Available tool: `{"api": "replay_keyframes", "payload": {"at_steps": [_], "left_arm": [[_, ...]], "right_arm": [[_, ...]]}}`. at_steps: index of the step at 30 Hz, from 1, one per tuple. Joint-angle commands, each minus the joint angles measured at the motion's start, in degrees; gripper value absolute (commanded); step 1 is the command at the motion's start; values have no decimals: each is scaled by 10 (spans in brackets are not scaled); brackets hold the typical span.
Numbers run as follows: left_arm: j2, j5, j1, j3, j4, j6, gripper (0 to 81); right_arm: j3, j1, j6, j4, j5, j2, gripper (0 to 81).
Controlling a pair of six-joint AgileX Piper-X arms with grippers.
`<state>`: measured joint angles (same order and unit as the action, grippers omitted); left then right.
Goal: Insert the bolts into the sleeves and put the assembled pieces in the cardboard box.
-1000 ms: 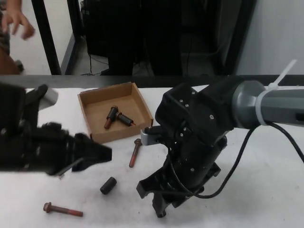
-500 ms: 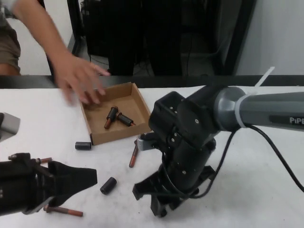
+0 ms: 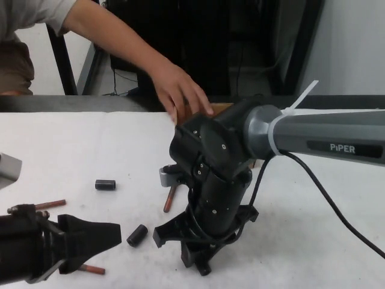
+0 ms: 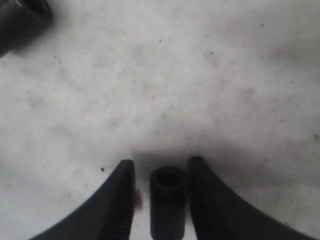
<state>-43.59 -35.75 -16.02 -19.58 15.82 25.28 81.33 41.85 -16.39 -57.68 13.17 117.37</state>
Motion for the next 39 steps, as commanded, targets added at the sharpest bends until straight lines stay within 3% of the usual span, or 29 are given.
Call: {"api": "replay_keyframes", "payload": {"at_steps": [1, 6, 10, 17, 26, 32, 39], "left_arm": [[5, -5, -1, 0, -2, 1, 380], [5, -5, -1, 0, -2, 1, 380], [5, 2, 1, 0, -3, 21, 367], [5, 67, 1, 0, 20, 160, 218], [-27, 127, 1, -3, 29, 262, 216], [-108, 151, 1, -37, 65, 276, 216], [-204, 203, 1, -103, 106, 344, 216]], "right_arm": [[-14, 8, 1, -38, 12, 32, 246], [-14, 8, 12, -36, 12, 30, 2], [-14, 8, 32, -36, 11, 19, 3], [-14, 8, 42, 32, -18, -59, 3], [-39, 8, 63, 61, -13, -183, 3], [-138, 9, 65, 95, -13, -288, 3], [-252, 12, 47, 137, 34, -433, 3]]}}
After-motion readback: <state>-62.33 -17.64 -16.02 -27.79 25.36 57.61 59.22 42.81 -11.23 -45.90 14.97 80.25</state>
